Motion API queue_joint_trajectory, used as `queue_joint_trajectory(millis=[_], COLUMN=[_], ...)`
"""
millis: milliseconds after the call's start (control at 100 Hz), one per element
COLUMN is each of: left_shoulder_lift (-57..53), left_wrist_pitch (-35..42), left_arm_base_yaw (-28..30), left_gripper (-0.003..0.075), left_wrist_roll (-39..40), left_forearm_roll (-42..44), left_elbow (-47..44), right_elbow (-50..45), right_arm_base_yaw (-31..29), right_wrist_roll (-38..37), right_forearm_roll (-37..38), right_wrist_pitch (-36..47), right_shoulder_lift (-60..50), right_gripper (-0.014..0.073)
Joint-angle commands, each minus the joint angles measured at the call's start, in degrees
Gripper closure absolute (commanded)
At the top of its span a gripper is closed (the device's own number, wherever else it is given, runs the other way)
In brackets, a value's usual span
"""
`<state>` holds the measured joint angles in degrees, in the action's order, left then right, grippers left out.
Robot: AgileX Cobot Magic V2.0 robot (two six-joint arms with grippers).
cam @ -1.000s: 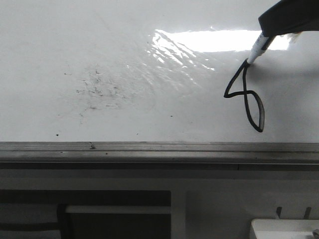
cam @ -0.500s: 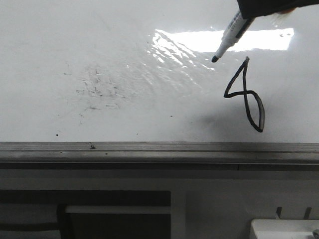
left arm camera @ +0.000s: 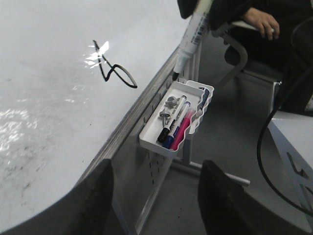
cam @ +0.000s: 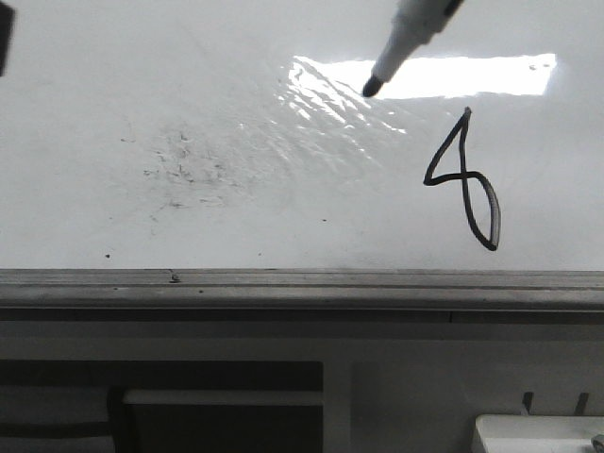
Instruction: Write number 8 on whiteboard
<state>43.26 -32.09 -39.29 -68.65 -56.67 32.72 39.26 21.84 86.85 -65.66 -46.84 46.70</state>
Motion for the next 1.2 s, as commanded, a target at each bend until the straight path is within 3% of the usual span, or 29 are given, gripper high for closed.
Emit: queue_joint_trajectory(millis=[0,100,380,650,770,930,1190], left_shoulder_lift=[4.78,9.47,17.64,19.79,19.79,19.92,20.19], left_wrist_pitch=[-0.73,-3.77,-7.12,-8.61,-8.28,-7.72,-7.72], left_arm_base_yaw=[0.15,0.15,0.15,0.15,0.15,0.15,0.15], left_gripper=[0.0331,0.0331,0.0331,0.0343,0.0468,0.0742,0.0741], left_wrist_roll=[-9.31,-15.60,-23.36,-24.29,-24.29,-24.39,-24.38], left_forearm_roll=[-6.32,-9.58,-17.21,-17.83,-18.21,-18.21,-18.02], left_elbow=[4.38,6.48,8.41,8.41,8.41,8.41,8.29], right_elbow=[2.60,2.84,3.64,3.64,3.64,3.64,3.64], right_arm_base_yaw=[-0.18,0.23,6.65,15.71,18.48,19.73,19.73], right_wrist_roll=[1.29,2.61,5.53,5.53,5.53,5.53,4.59], right_forearm_roll=[-2.58,-2.58,-2.58,-2.58,-2.58,-2.58,-4.15], right_wrist_pitch=[-0.78,-1.97,0.39,6.74,9.59,10.26,10.86], right_shoulder_lift=[0.63,2.05,6.28,10.55,10.72,10.72,10.72], right_gripper=[0.0637,0.0637,0.0637,0.0637,0.0637,0.0637,0.0629])
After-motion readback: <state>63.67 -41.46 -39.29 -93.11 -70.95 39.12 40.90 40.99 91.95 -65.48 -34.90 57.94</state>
